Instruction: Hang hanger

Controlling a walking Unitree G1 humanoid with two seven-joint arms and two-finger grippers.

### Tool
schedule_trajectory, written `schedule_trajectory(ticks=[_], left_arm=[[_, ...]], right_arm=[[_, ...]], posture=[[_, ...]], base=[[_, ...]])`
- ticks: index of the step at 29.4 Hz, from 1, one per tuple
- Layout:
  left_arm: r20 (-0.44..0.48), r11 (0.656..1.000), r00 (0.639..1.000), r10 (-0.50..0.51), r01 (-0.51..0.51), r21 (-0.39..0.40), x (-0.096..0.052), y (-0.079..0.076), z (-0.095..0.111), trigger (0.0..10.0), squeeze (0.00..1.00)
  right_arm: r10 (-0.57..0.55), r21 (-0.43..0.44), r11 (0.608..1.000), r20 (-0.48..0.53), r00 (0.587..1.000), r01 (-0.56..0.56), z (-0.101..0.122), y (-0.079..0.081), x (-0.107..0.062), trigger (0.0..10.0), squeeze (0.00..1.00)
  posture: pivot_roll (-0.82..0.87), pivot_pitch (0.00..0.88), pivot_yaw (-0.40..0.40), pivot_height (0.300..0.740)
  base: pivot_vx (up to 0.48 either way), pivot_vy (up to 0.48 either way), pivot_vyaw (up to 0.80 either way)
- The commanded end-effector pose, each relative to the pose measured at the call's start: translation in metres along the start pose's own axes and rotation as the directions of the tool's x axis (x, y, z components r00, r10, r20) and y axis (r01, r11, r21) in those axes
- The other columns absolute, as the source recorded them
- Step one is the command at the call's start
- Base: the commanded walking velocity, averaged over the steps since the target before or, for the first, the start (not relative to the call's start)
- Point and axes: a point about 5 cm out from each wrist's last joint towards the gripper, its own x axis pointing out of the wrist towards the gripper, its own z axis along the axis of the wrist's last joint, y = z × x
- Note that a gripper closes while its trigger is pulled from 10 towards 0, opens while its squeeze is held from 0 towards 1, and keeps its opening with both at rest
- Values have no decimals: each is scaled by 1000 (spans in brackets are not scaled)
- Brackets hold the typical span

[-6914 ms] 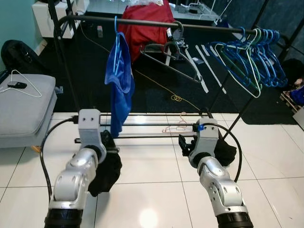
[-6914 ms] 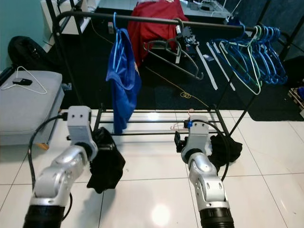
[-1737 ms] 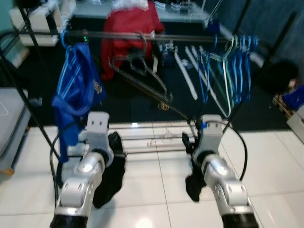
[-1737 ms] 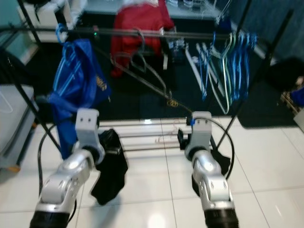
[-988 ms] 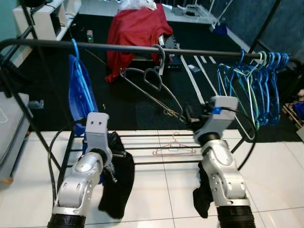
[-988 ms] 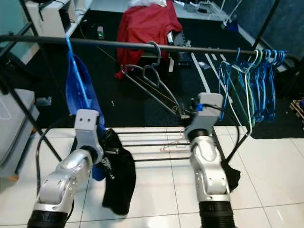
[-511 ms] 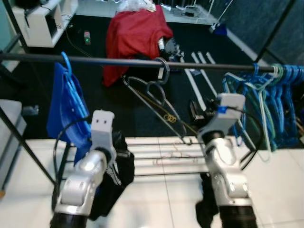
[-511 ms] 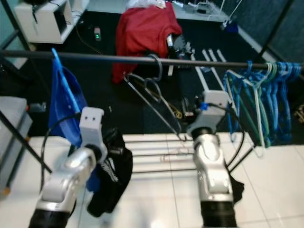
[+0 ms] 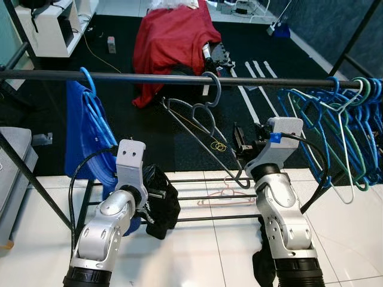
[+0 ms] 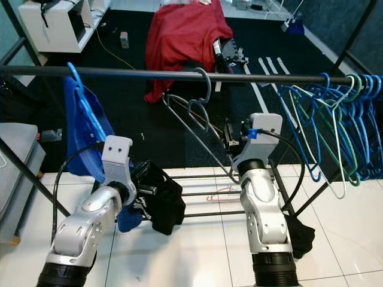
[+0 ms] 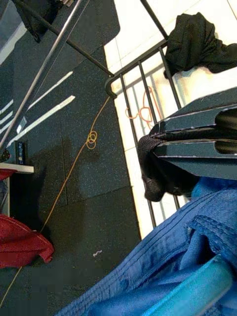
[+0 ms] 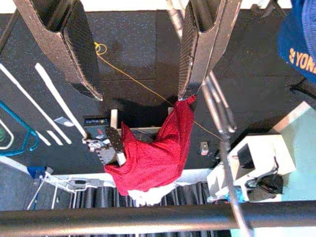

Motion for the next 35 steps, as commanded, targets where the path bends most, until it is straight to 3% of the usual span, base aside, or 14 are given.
schedule_trajectory(ticks=[1, 5, 11, 12, 23, 24, 28, 35], left_arm=[[22, 1000, 999, -23, 23, -6, -2, -5, 2, 10000, 0], [19, 1000, 1000, -6, 6, 10, -1, -4, 2, 10000, 0], [18, 1000, 1000, 1, -1, 14, 0, -3, 2, 10000, 0], [19, 1000, 1000, 5, -6, 16, 0, -2, 2, 10000, 0], [19, 1000, 1000, 16, -17, 25, -1, 2, 3, 10000, 0], [15, 999, 1000, 16, -16, 29, -1, 2, 3, 10000, 0], [13, 999, 1000, 13, -14, 37, 0, 2, 4, 10000, 0], [11, 999, 1000, 1, -1, 40, 1, 0, 4, 10000, 0]], right_arm=[[-9, 4, 1000, -4, 1000, 9, -2, -3, -3, 10000, 0], [101, -38, 994, -47, 994, -103, -3, 1, 3, 10000, 0], [115, -43, 992, -75, 990, -119, -5, -9, 15, 10000, 0], [146, -27, 989, -91, 985, -149, -5, -10, 20, 10000, 1000], [247, -16, 968, -120, 961, -251, -1, -5, 31, 10000, 1000], [268, -14, 962, -118, 956, -272, 0, -4, 33, 10000, 24], [343, 1, 939, -88, 935, -344, 7, 2, 39, 10000, 0], [378, 6, 925, -89, 921, -379, 10, 4, 49, 10000, 0]], posture=[[-76, 221, -90, 740], [-78, 223, -87, 740], [-79, 222, -83, 740], [-76, 220, -82, 740], [-71, 214, -74, 740], [-69, 211, -71, 740], [-70, 206, -65, 740], [-68, 200, -61, 740]], base=[[0, 0, 0], [0, 0, 0], [0, 0, 0], [0, 0, 0], [0, 0, 0], [0, 0, 0], [0, 0, 0], [0, 0, 0]])
